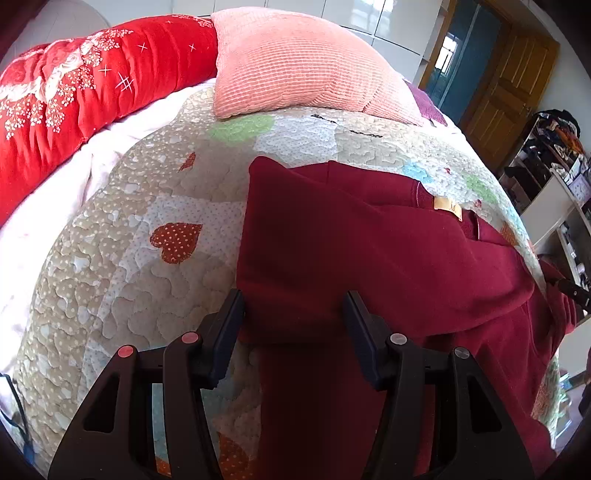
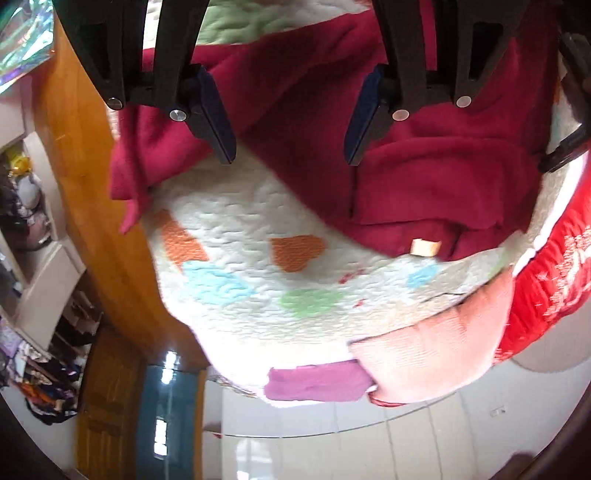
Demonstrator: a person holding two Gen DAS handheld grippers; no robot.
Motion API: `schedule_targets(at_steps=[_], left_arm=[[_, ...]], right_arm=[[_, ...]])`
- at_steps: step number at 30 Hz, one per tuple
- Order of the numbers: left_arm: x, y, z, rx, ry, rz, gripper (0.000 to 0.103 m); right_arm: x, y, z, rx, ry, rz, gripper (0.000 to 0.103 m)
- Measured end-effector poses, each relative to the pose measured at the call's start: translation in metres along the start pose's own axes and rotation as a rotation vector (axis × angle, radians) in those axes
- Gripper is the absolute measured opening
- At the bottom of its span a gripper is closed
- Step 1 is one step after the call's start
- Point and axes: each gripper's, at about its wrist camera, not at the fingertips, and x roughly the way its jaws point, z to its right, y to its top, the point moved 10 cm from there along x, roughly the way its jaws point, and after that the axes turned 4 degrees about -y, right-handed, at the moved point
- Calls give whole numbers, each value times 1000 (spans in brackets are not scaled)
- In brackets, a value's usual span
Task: Fold small clothes
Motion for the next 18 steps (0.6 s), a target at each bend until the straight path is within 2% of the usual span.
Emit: schedule_targets(at_steps=[2, 4, 7, 10, 12, 15, 18], left_arm=[[1, -1, 0, -1, 4, -2, 55], [1, -1, 0, 6, 9, -6, 55], [2, -1, -1, 1, 0, -7, 55], [5, -2, -4, -18, -5, -14, 55], [6, -3, -4, -13, 2, -15, 55], [4, -4, -3, -5, 9, -12, 55], [5, -5, -3, 1, 17, -12, 55]], right_arm=[[23, -9, 20, -14, -57, -91, 59], [28, -30, 45, -3, -115, -136, 59], [2, -65, 75, 85, -86, -82, 59], [-11, -103, 93, 188, 0, -99, 59], [-23, -106, 98, 234, 39, -77, 59], [-41, -92, 104, 238, 7, -6, 59], [-31, -74, 113, 216, -40, -17, 59]])
